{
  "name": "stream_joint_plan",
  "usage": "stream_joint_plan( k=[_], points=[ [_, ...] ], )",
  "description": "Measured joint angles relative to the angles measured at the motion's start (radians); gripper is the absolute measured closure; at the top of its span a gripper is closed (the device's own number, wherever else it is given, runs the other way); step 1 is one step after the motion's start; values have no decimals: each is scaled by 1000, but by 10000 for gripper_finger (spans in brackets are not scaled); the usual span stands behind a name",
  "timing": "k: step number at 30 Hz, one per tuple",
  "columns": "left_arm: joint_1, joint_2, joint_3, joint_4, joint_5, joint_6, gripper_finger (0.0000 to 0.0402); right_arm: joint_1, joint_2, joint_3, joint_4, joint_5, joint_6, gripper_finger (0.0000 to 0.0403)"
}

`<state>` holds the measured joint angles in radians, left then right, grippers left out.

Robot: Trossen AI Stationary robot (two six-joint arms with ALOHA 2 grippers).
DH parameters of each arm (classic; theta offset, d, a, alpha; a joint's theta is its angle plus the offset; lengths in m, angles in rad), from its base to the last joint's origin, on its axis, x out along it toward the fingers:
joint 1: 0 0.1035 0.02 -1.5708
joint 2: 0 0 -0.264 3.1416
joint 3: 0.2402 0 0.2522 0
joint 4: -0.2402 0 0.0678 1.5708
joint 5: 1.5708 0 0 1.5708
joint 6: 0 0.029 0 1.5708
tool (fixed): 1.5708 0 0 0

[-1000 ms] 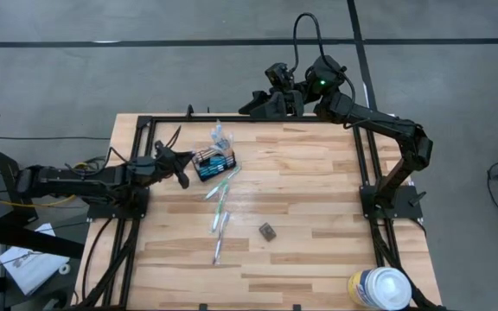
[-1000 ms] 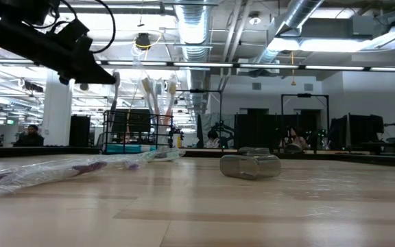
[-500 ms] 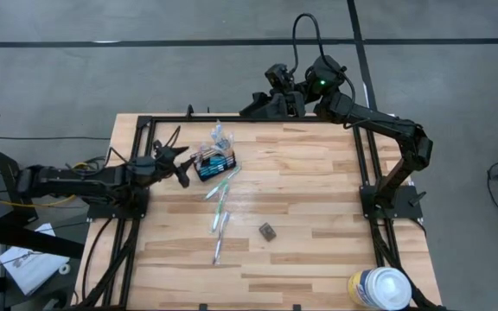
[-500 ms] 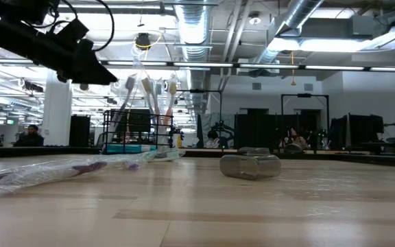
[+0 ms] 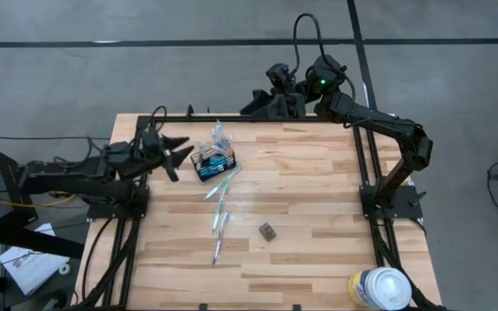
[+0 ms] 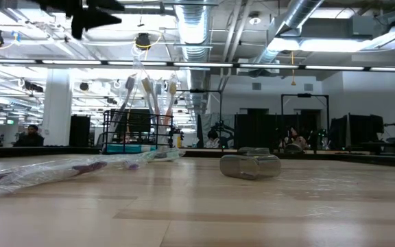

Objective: Pick & Place toothbrushing station
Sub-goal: Put the violet toothbrush into the black organizer

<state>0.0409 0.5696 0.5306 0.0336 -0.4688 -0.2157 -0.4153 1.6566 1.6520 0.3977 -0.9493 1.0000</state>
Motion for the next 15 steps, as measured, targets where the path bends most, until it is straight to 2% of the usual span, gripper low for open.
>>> stream_joint_plan(
  k=[5, 8, 12, 15],
  points=[
    [-95, 126, 168, -238, 125, -182, 276, -1, 0, 0, 0, -5, -67, 147],
    [-149, 210, 244, -249, 196, -254, 289, -1, 0, 0, 0, -29, -89, 147],
    [-188, 304, 314, -250, 283, -419, 277, -1, 0, 0, 0, -52, -92, 147],
    [-219, 358, 326, -278, 302, -536, 257, -1, 0, 0, 0, -67, -94, 147]
  ],
)
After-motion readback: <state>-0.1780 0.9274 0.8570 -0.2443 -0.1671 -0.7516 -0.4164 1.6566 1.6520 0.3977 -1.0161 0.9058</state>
